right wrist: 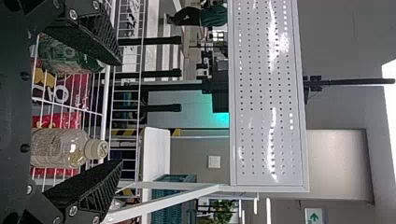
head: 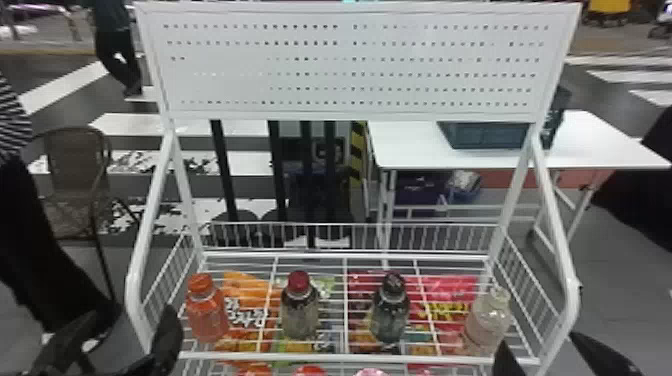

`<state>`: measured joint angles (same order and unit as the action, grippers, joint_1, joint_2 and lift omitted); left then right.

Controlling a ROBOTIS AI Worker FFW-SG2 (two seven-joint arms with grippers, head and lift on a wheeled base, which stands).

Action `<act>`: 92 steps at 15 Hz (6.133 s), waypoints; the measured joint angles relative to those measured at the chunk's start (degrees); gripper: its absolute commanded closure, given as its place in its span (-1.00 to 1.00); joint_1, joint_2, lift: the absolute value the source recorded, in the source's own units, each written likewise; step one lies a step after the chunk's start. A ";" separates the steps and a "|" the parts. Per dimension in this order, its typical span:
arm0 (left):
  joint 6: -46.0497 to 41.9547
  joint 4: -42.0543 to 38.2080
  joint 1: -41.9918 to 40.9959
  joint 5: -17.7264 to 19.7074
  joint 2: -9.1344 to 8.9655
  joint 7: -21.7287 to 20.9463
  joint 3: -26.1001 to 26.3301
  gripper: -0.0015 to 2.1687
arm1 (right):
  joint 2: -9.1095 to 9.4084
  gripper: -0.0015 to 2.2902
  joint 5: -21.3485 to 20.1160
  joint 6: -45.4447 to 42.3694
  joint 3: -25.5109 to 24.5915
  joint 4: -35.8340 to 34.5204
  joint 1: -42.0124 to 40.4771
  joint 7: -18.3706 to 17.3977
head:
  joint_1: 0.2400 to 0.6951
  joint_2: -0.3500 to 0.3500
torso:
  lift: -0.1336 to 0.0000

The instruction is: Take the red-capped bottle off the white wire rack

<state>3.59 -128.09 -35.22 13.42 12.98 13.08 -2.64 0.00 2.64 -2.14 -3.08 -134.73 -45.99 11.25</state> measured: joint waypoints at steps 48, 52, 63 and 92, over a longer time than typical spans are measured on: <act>-16.07 50.95 35.10 -8.43 -6.62 3.47 27.64 -0.92 | 0.00 -0.86 0.17 -0.48 -1.78 0.07 -0.74 0.00 | 0.14 0.00 | 1.00; -15.15 54.08 38.21 -7.89 -6.73 2.84 27.67 -0.92 | 0.00 -0.86 0.21 0.31 -2.30 0.16 -0.43 0.00 | 0.14 0.00 | 1.00; -11.82 49.27 37.29 -4.19 -6.34 1.42 26.77 0.33 | 0.00 -0.86 0.22 3.80 -2.89 1.05 2.19 0.00 | 0.14 0.00 | 1.00; 5.19 -3.80 0.10 -1.03 -0.64 1.24 -3.03 0.33 | 0.00 -0.86 -2.03 10.01 0.04 -0.70 4.90 0.00 | 0.14 0.00 | 1.00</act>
<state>8.78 -131.89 -35.12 12.40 12.34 14.32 -5.67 0.00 0.62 7.87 -3.04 -135.43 -41.10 11.25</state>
